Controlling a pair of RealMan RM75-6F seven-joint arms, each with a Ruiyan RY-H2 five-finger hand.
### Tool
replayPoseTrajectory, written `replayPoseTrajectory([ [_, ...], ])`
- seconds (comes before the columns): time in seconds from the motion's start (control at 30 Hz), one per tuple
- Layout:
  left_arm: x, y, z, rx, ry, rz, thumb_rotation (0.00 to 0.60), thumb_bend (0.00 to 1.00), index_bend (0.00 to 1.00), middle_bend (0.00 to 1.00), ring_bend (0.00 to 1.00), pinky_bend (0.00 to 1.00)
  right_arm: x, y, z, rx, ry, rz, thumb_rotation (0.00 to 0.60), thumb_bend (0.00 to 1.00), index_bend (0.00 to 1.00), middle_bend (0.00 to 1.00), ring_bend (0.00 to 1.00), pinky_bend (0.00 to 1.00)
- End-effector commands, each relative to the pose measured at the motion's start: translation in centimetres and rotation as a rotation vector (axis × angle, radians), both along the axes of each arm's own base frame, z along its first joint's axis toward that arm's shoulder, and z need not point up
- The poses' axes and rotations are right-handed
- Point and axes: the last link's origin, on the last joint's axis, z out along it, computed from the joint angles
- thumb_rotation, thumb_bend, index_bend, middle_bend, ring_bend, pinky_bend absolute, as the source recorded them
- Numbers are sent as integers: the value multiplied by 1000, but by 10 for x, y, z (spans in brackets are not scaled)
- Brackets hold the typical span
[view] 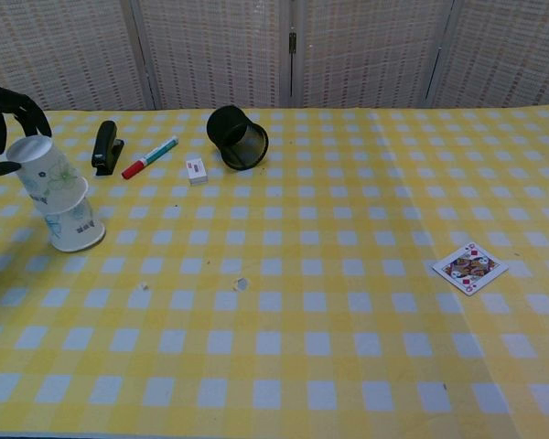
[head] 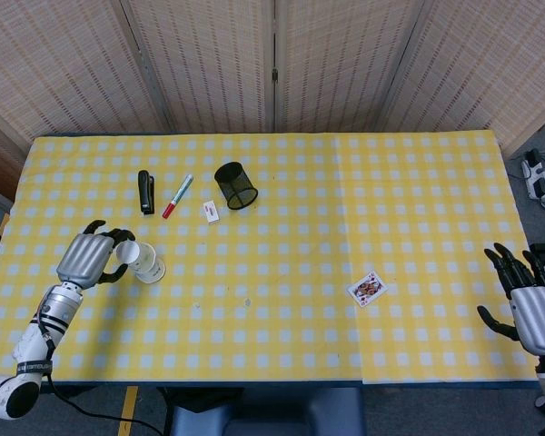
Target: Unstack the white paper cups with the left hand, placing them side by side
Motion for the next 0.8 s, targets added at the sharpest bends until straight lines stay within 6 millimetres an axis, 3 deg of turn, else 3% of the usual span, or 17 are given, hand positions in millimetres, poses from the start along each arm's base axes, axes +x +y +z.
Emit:
replayPoseTrajectory([
  [0.03, -1, 0, 12, 27, -29, 16, 600, 425, 450, 494, 499, 172, 0, 0, 0, 1, 0, -2, 600, 308, 70, 67, 169, 55],
  [0.47, -6, -15, 41, 65, -79, 39, 600, 425, 448, 494, 496, 170, 3, -3, -1, 4, 4, 2, 600, 307, 71, 67, 169, 55],
  [0.8, -42, -7, 30, 68, 67, 131, 600, 425, 448, 495, 463, 153, 4, -3, -2, 7, 7, 2, 600, 308, 71, 67, 169, 55],
])
